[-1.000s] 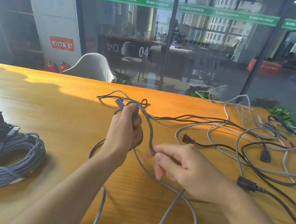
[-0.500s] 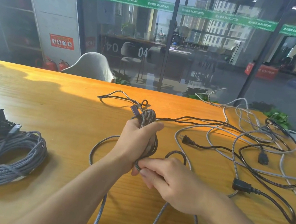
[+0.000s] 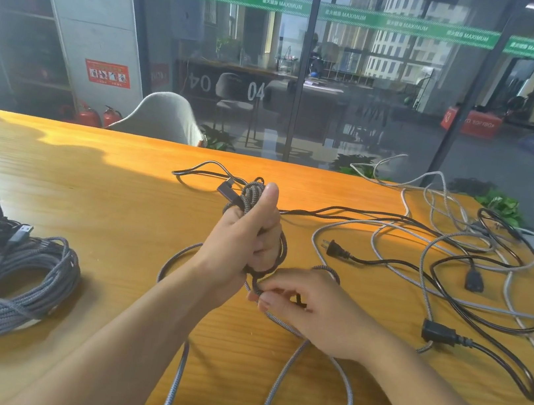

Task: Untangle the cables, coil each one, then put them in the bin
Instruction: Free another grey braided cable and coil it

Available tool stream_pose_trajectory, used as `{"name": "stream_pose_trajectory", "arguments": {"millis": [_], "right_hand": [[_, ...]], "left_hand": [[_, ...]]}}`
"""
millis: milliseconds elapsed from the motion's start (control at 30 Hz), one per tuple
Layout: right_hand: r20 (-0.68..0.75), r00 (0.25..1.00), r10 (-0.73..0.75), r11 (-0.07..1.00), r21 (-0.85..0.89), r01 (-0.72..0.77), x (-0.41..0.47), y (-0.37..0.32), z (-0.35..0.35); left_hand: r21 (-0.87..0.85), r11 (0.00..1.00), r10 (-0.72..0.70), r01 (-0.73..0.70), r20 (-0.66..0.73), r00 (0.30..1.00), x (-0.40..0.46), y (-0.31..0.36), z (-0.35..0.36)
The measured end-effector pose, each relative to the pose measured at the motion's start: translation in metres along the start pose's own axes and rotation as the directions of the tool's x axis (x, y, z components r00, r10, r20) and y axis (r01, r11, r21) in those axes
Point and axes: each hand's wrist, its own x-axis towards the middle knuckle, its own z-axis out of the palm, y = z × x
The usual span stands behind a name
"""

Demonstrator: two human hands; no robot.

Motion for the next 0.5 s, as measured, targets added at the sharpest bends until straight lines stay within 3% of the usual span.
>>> {"name": "stream_pose_trajectory", "arguments": {"millis": [167, 300, 400, 500], "right_hand": [[0.008, 0.995, 0.098, 0.931, 0.352, -0.095, 0.0, 0.002, -0.018], [0.132, 0.99, 0.051, 0.943, 0.321, -0.091, -0.012, -0.009, -0.038], [0.069, 0.998, 0.004, 0.929, 0.368, -0.029, -0.023, -0.017, -0.061], [0.009, 0.997, 0.082, 0.937, 0.341, -0.08, -0.028, -0.012, -0.068]], "left_hand": [[0.085, 0.994, 0.066, -0.063, -0.03, 0.997, -0.001, 0.001, 0.003], [0.1, 0.991, 0.099, -0.089, -0.098, 0.99, 0.001, 0.0, 0.0], [0.077, 0.992, 0.111, -0.1, -0.17, 0.979, 0.003, 0.0, -0.006], [0.066, 0.993, 0.109, -0.096, -0.228, 0.968, 0.005, 0.002, -0.015]]}}
